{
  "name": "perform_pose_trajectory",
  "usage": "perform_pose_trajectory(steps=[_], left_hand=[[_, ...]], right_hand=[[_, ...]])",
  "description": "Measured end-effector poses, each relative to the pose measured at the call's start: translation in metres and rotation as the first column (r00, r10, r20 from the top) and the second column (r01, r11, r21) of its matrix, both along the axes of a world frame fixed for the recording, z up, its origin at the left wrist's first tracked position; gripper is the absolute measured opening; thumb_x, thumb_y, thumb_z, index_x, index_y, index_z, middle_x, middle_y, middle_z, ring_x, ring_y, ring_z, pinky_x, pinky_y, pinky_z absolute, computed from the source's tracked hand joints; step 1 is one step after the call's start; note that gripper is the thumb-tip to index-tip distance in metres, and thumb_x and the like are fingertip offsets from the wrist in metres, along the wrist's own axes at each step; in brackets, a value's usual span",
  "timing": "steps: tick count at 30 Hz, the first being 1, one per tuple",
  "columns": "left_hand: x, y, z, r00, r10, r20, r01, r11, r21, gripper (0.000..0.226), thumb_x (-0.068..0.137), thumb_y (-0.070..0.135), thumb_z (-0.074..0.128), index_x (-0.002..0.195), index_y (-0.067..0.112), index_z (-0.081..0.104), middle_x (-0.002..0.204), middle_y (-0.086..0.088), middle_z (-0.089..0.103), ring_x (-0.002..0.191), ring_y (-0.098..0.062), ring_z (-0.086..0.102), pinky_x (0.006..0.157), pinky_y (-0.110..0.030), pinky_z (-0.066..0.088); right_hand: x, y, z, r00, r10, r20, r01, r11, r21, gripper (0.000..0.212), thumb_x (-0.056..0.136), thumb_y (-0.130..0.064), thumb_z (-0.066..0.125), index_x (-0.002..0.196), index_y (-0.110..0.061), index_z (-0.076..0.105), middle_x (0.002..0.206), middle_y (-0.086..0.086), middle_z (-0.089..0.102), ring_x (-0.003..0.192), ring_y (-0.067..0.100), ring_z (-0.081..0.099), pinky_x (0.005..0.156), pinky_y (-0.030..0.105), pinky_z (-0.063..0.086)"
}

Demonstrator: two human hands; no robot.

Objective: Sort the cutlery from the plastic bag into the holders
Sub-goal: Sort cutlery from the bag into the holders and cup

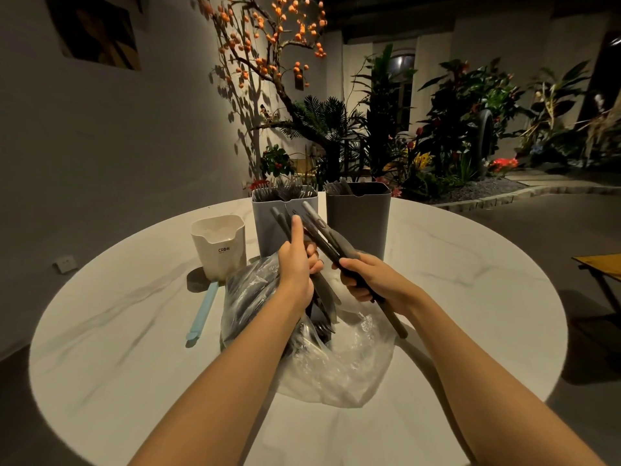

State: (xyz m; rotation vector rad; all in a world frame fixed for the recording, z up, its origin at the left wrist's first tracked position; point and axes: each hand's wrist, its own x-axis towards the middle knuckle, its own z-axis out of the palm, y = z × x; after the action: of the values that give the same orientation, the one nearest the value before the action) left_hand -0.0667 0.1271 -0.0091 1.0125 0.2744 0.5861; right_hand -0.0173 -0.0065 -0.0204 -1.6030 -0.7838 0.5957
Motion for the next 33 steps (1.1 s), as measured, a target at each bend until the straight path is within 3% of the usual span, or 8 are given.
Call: perform_pose_trajectory(steps=[3,8,14,16,19,27,30,33], left_hand=[[-0.002,0.002,0.000,1.000,-0.010,0.025,0.013,0.994,-0.105,0.040,0.094,0.047,0.053,0.083,0.009,0.054,0.051,0.004,0.036,0.036,-0.005,0.026,0.035,-0.017,0.023],[-0.005,-0.002,-0.001,0.999,0.005,-0.053,-0.005,1.000,0.007,0.028,0.090,0.034,0.066,0.090,0.007,0.060,0.048,0.006,0.042,0.041,-0.005,0.029,0.041,-0.017,0.026],[-0.004,-0.002,0.001,0.984,0.096,-0.147,-0.099,0.995,-0.017,0.042,0.078,0.033,0.078,0.103,0.008,0.055,0.082,-0.008,0.059,0.063,-0.013,0.050,0.052,-0.023,0.040],[-0.005,-0.001,0.002,0.982,0.130,-0.136,-0.138,0.989,-0.051,0.052,0.079,0.031,0.078,0.116,0.004,0.055,0.099,-0.016,0.065,0.087,-0.025,0.065,0.072,-0.032,0.053],[-0.005,0.003,0.002,0.975,0.170,-0.141,-0.184,0.979,-0.090,0.049,0.079,0.030,0.078,0.116,0.007,0.054,0.108,-0.016,0.065,0.121,-0.039,0.054,0.103,-0.044,0.043],[-0.003,0.003,0.002,0.969,0.217,-0.117,-0.232,0.964,-0.133,0.055,0.085,0.023,0.072,0.129,-0.001,0.050,0.125,-0.021,0.061,0.124,-0.039,0.053,0.106,-0.048,0.038],[-0.005,0.002,0.003,0.961,0.239,-0.137,-0.251,0.965,-0.078,0.043,0.087,0.025,0.070,0.121,0.001,0.056,0.110,-0.014,0.066,0.102,-0.027,0.065,0.084,-0.034,0.052],[-0.006,0.000,0.004,0.948,0.278,-0.158,-0.286,0.958,-0.029,0.031,0.091,0.026,0.065,0.114,0.006,0.058,0.095,-0.004,0.065,0.083,-0.015,0.062,0.067,-0.023,0.048]], right_hand=[[0.000,-0.001,0.000,1.000,0.006,-0.014,-0.006,1.000,-0.006,0.020,0.104,-0.025,0.039,0.093,-0.013,0.051,0.061,0.000,0.043,0.046,0.007,0.034,0.045,0.014,0.031],[0.000,-0.001,-0.002,0.999,0.027,0.018,-0.028,1.000,0.003,0.021,0.103,-0.028,0.041,0.097,-0.012,0.052,0.061,0.000,0.043,0.048,0.008,0.035,0.046,0.015,0.033],[0.000,0.000,-0.004,0.992,0.072,0.107,-0.071,0.997,-0.022,0.009,0.100,-0.023,0.046,0.104,-0.016,0.051,0.065,0.004,0.047,0.048,0.007,0.043,0.049,0.015,0.041],[0.002,-0.002,-0.003,0.988,0.090,0.123,-0.085,0.995,-0.045,0.018,0.099,-0.022,0.050,0.112,-0.010,0.052,0.065,0.003,0.048,0.050,0.008,0.044,0.050,0.016,0.042],[0.005,-0.005,-0.004,0.983,0.097,0.157,-0.082,0.992,-0.095,0.029,0.097,-0.022,0.054,0.119,-0.003,0.051,0.065,0.001,0.050,0.053,0.009,0.046,0.053,0.017,0.044],[0.007,-0.006,-0.004,0.989,0.063,0.130,-0.050,0.994,-0.099,0.021,0.098,-0.025,0.051,0.108,-0.007,0.055,0.063,0.002,0.051,0.051,0.010,0.045,0.052,0.016,0.044],[0.008,-0.007,-0.005,0.992,0.063,0.108,-0.051,0.993,-0.108,0.029,0.099,-0.026,0.050,0.115,-0.002,0.055,0.065,0.002,0.051,0.052,0.009,0.045,0.052,0.016,0.043],[0.009,-0.009,-0.004,0.993,0.085,0.082,-0.074,0.990,-0.122,0.025,0.099,-0.026,0.049,0.113,-0.006,0.057,0.067,0.003,0.049,0.053,0.008,0.044,0.052,0.015,0.043]])
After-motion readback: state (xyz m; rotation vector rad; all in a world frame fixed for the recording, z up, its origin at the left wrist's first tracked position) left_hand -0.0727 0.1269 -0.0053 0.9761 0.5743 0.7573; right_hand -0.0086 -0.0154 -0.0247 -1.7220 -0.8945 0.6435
